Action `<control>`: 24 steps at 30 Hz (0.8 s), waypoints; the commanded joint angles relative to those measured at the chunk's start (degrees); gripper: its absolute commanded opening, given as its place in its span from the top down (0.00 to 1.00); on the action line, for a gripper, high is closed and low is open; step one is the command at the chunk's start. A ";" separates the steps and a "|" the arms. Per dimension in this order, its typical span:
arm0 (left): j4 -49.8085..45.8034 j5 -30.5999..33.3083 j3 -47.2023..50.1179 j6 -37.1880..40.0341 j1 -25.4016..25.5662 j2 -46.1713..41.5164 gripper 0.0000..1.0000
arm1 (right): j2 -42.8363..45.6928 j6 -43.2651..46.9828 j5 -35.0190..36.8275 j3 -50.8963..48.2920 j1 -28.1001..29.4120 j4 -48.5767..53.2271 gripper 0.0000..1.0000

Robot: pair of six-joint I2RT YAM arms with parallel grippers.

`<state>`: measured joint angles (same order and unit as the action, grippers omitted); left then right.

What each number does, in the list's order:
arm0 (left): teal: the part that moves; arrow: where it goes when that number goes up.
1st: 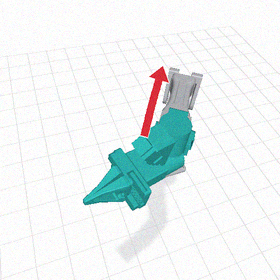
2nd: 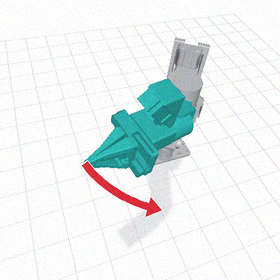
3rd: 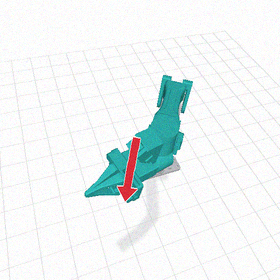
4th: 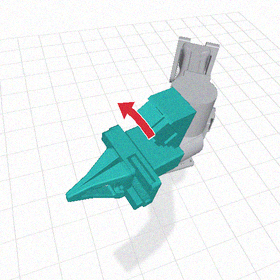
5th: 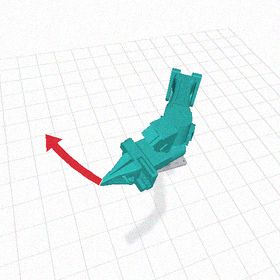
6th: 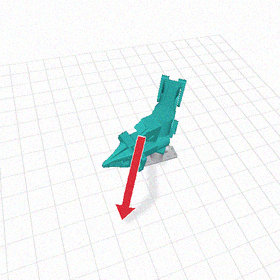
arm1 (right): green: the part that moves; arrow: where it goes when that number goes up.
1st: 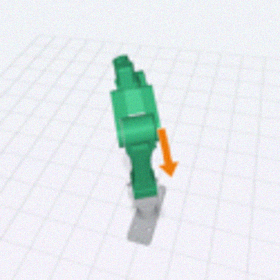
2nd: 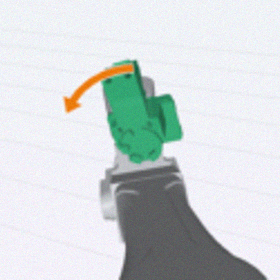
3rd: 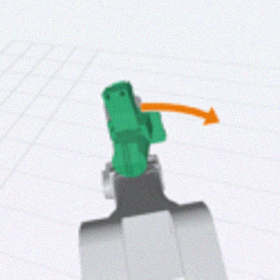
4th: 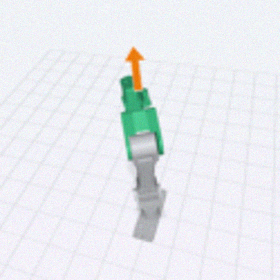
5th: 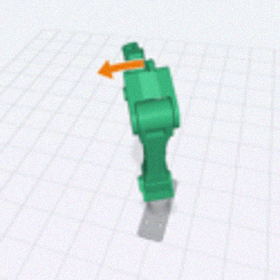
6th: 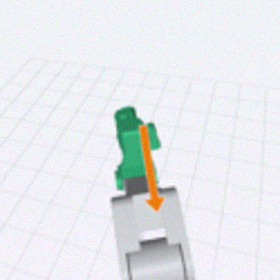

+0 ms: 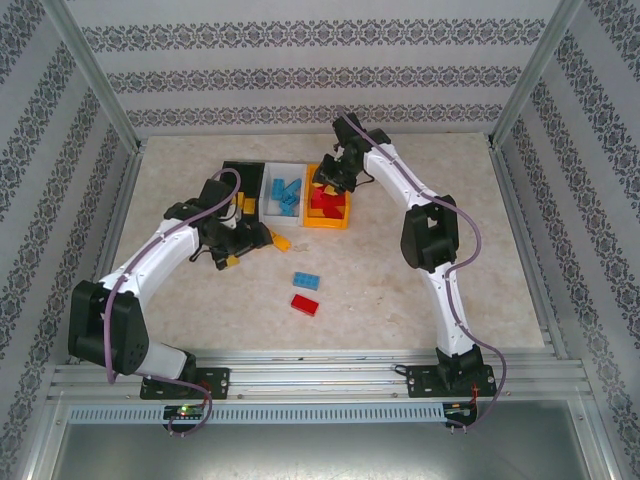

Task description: Sort the legos into containers by color

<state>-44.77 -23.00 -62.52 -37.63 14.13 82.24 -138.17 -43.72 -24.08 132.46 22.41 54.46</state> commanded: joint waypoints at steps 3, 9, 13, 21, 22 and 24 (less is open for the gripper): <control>-3.95 2.32 -2.10 3.70 -1.13 -0.86 0.06 | -1.40 -1.12 -0.58 2.30 0.79 1.68 0.57; -3.89 2.09 -0.98 3.95 -1.99 -2.03 0.06 | -1.02 -1.28 0.04 1.85 1.27 2.00 0.49; -3.95 1.90 -0.98 4.47 -2.22 -2.11 0.06 | -0.30 -1.25 0.56 0.94 1.77 1.98 0.46; -4.39 2.14 -0.16 5.36 -2.64 -3.70 0.03 | 1.82 -1.27 1.87 -1.14 2.37 1.70 0.37; -4.52 2.25 -0.09 5.53 -2.77 -3.97 0.03 | 2.01 -1.27 1.96 -1.20 2.54 1.68 0.37; -4.77 2.26 -0.06 5.93 -2.95 -4.38 0.02 | 2.27 -1.41 2.18 -1.33 2.73 1.67 0.36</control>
<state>-46.96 -21.78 -63.24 -33.58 12.03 79.70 -138.17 -44.82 -23.22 131.63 24.27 55.09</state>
